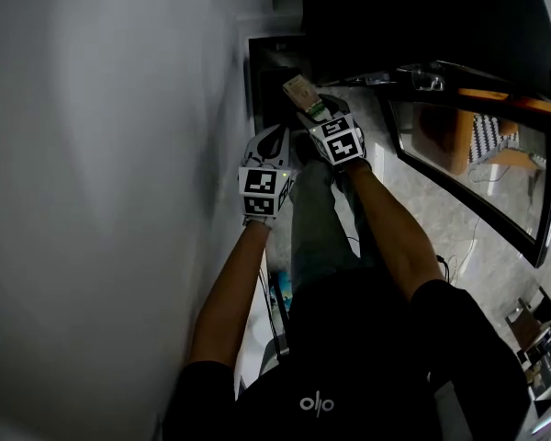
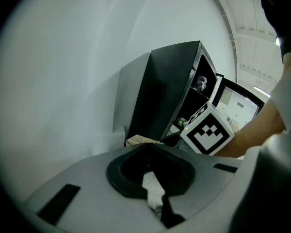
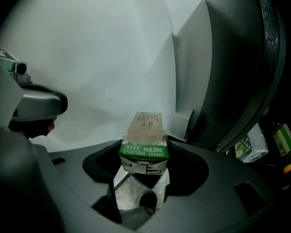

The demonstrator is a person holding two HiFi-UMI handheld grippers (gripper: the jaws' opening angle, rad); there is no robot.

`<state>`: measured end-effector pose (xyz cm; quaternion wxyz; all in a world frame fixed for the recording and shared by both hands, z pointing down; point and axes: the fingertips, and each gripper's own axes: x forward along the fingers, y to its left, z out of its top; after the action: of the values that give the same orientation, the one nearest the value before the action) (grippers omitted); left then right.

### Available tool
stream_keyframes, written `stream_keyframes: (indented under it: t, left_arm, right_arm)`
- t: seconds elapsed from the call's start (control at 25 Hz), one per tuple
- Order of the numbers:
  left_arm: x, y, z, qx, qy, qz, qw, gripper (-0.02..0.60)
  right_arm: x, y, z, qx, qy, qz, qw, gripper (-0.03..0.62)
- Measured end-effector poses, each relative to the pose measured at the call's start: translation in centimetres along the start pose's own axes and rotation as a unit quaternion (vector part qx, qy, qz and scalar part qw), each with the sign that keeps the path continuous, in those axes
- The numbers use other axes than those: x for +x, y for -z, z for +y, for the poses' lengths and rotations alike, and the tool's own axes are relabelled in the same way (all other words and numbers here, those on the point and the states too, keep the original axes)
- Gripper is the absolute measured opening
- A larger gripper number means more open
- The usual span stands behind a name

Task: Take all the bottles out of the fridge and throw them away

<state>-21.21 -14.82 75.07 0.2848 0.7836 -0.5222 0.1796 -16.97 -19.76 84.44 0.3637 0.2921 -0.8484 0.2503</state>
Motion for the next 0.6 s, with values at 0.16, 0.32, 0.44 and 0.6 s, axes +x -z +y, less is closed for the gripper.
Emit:
stream_keyframes:
  t: [0.16,0.32,0.44,0.6]
  left_arm:
    - [-0.1,0.3,1.9,-0.013,-0.014,0.004,0.9998,0.005]
    - [-0.4,0.3,4.0,-0.036,-0.034,0.004,0.9987,0.006]
    - [-0.4,-0.3,4.9,-0.045,-0.039,-0.006,0.9982,0.006]
    - [-0.3,-0.8,4.7,-0.045,-0.034,-0.009,0.9984,0.005]
  right_arm:
    - [2.3,1.9,-0.6,0.018,0.001,0.014,1.0,0.268]
    - [3.8,3.2,-0.7,0.029,0.0,0.022,0.999,0.268]
    - [4.7,3.6,-0.6,0.029,0.0,0.025,0.999,0.268]
    - [5.3,3.6,-0.5,0.028,-0.002,0.028,0.999,0.268]
